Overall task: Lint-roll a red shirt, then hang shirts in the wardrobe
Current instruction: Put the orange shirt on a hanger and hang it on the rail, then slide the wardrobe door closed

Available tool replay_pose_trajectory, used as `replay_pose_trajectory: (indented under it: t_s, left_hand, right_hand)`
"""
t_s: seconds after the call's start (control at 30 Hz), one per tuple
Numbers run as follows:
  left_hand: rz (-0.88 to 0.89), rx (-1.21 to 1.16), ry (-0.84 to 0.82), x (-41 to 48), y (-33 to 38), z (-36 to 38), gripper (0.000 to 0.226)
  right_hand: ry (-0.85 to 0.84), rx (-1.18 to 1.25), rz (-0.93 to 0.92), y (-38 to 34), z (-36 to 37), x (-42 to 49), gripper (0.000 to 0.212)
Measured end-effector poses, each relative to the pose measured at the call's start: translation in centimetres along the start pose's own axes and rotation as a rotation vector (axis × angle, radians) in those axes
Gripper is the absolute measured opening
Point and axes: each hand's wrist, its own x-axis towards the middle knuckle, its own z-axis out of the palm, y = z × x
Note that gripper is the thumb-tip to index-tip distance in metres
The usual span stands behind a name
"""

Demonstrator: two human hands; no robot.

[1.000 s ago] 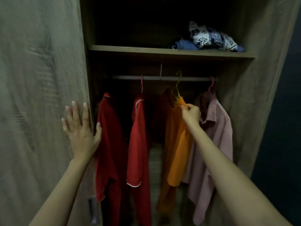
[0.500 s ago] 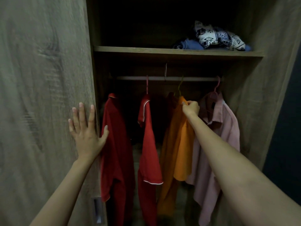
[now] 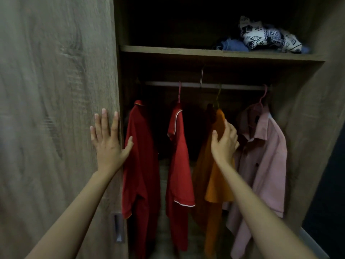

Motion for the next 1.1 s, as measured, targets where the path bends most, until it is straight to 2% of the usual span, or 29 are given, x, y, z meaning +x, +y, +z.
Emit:
replay_pose_trajectory:
  t_s: [0.1, 0.2, 0.33, 0.43, 0.57, 0.67, 0.77, 0.87, 0.93, 1.03, 1.1]
  left_hand:
    - [0.027, -0.028, -0.005, -0.1, -0.3, -0.1, 0.083]
    - [0.068, -0.053, -0.029, -0.1, -1.1, -0.4, 0.08]
    - [0.142, -0.058, -0.051, -0.3, -2.4, -0.8, 0.076]
    - [0.2, -0.061, -0.061, -0.3, -3.2, -1.0, 0.073]
    - [0.224, -0.11, -0.09, -0.3, -3.9, -1.2, 0.071]
    - [0.241, -0.134, -0.103, -0.1, -3.8, -1.6, 0.069]
    - [0.262, -0.143, -0.127, 0.0, -4.0, -1.9, 0.069]
    - [0.285, -0.145, -0.15, 0.1, -4.0, -2.1, 0.069]
    - [0.3, -0.147, -0.157, 0.2, -4.1, -2.3, 0.069]
    - [0.336, -0.132, -0.167, 0.1, -4.3, -2.3, 0.069]
    - [0.353, -0.128, -0.173, 0.0, -4.5, -2.4, 0.07]
  right_hand:
    - [0.156, 0.098, -0.108, -1.3, 0.1, -5.4, 0.047]
    - [0.131, 0.207, -0.109, -2.9, 0.9, -12.0, 0.043]
    - [0.008, 0.272, -0.001, -3.4, 4.1, -22.1, 0.039]
    - [-0.161, 0.317, 0.057, -3.3, 7.6, -29.0, 0.035]
    - [-0.33, 0.393, 0.122, -4.6, 11.4, -34.3, 0.041]
    - [-0.405, 0.373, 0.162, -5.1, 13.1, -36.5, 0.036]
    - [-0.443, 0.293, 0.235, -5.2, 14.5, -38.5, 0.062]
    - [-0.429, 0.2, 0.296, -5.2, 15.2, -39.5, 0.077]
    - [-0.422, 0.152, 0.319, -5.1, 15.4, -39.6, 0.071]
    - [-0.435, 0.106, 0.341, -5.1, 15.4, -39.5, 0.048]
    - [-0.453, 0.095, 0.35, -5.1, 15.2, -39.4, 0.04]
